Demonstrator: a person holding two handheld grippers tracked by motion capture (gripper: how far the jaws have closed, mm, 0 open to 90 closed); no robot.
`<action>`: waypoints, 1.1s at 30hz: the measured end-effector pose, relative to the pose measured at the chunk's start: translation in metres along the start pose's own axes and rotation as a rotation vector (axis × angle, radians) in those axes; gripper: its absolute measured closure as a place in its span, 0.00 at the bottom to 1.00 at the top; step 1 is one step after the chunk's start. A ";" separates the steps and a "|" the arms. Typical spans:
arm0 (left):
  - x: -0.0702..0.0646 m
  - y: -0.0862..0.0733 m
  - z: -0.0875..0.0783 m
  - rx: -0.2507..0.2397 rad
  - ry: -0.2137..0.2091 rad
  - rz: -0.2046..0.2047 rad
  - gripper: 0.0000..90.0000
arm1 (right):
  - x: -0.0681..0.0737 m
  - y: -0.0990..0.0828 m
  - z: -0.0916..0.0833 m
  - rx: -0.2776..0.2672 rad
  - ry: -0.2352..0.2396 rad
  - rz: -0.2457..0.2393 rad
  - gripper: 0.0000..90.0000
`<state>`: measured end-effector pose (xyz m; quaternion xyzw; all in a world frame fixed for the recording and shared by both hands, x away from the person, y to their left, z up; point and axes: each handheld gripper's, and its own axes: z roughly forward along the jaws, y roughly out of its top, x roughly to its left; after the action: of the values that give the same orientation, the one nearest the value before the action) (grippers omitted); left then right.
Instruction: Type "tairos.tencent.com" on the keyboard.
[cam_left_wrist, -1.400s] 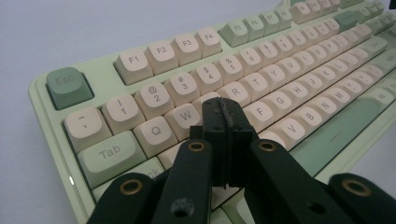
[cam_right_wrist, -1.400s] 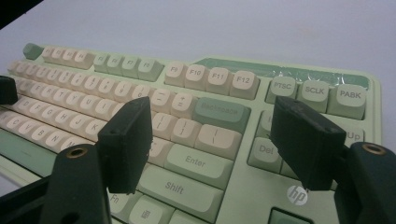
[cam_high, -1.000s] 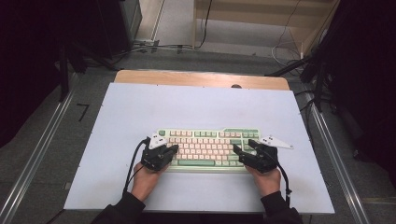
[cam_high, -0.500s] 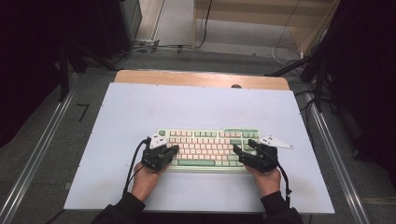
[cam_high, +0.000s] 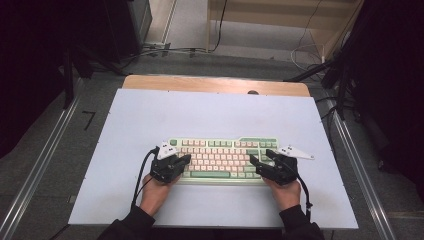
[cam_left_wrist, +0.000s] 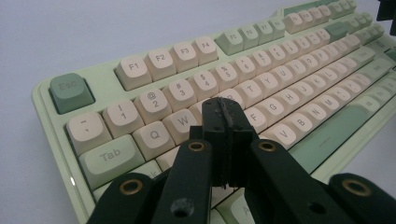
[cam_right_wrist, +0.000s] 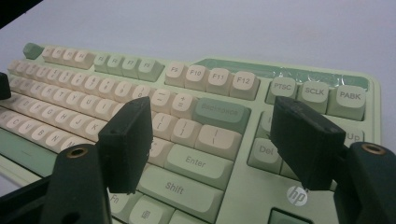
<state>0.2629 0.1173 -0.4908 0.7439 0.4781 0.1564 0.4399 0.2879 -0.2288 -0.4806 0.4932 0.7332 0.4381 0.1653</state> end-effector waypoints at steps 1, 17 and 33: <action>0.000 0.000 0.000 -0.003 0.001 -0.003 1.00 | 0.000 0.000 0.000 0.000 0.000 0.000 0.31; 0.013 0.003 -0.018 -0.125 0.054 -0.073 0.65 | 0.001 0.000 0.000 -0.006 0.008 -0.006 0.40; 0.031 -0.003 -0.025 -0.155 0.153 -0.162 0.44 | 0.013 -0.001 0.004 0.016 0.072 -0.044 0.97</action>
<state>0.2599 0.1572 -0.4849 0.6526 0.5555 0.2130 0.4693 0.2840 -0.2160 -0.4808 0.4622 0.7527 0.4459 0.1443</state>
